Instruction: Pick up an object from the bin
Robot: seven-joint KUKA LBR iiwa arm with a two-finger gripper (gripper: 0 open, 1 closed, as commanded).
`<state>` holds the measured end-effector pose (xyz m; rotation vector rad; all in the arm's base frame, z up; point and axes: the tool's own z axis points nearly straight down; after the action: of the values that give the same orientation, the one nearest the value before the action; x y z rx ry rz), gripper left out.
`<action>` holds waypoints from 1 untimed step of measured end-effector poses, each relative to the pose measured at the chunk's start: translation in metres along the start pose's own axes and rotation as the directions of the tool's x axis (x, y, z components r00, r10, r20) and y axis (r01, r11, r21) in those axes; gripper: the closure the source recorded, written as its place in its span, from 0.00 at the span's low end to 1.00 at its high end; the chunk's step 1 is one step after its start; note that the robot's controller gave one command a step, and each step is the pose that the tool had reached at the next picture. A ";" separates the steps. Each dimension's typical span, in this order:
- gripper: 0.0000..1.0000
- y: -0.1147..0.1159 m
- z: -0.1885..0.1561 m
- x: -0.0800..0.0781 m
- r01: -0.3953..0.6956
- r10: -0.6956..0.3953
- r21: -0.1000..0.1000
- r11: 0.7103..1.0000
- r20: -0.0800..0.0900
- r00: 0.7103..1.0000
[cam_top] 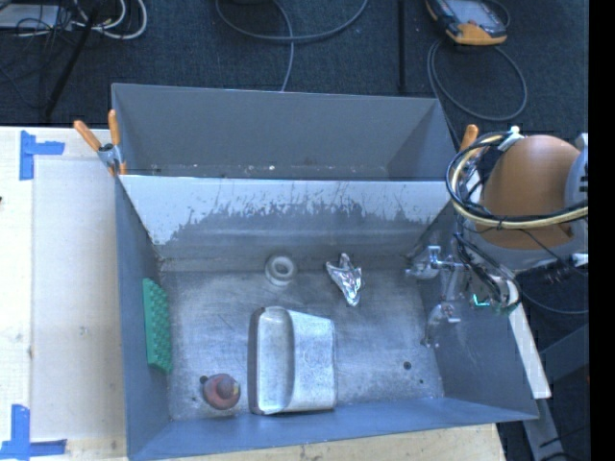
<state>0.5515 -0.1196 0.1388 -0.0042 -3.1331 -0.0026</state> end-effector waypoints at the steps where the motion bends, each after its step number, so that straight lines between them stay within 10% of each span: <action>1: 0.00 0.072 0.024 -0.028 -0.044 0.044 -0.001 0.999 0.008 0.999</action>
Offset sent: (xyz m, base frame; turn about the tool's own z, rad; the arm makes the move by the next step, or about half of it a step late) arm 0.0272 0.0666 -0.0220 0.0507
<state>0.5796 -0.0477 0.1148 -0.0741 -3.1403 -0.0039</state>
